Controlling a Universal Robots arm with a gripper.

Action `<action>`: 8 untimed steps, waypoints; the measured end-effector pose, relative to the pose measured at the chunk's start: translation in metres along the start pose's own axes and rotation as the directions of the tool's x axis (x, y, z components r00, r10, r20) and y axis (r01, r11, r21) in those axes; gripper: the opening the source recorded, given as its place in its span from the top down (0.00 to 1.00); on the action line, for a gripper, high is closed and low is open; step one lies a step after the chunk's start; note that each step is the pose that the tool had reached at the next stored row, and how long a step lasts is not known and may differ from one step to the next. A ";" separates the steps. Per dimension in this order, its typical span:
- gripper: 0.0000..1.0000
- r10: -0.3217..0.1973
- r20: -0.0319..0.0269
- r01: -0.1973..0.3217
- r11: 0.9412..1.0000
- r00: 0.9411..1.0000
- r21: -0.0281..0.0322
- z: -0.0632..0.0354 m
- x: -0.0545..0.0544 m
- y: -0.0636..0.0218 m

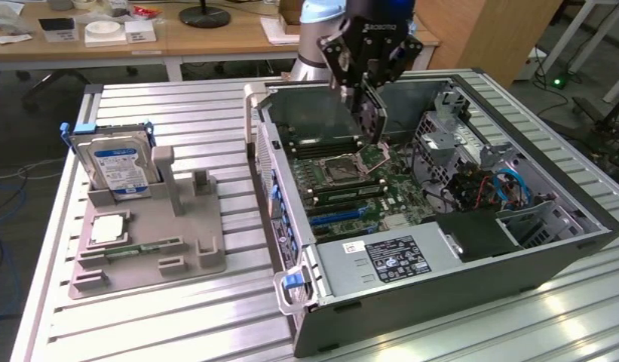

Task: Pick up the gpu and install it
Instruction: 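Pick up the gpu and move the gpu toward the slot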

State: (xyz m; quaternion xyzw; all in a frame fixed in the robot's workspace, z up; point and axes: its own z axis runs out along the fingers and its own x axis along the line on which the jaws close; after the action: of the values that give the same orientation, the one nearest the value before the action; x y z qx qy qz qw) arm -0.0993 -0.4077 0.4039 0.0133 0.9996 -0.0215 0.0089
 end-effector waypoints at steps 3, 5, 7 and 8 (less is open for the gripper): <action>0.72 0.000 0.003 0.000 1.000 1.000 0.001 0.0036 -0.012 0.0006; 0.72 0.000 0.005 0.000 1.000 1.000 0.001 0.0067 -0.025 0.0011; 0.72 0.000 0.007 0.000 1.000 1.000 0.001 0.0087 -0.035 0.0014; 0.72 0.000 0.008 0.000 1.000 1.000 0.001 0.0106 -0.044 0.0018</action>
State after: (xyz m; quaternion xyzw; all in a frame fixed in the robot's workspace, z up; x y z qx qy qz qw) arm -0.0554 -0.4076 0.3941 0.0134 0.9996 -0.0219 0.0131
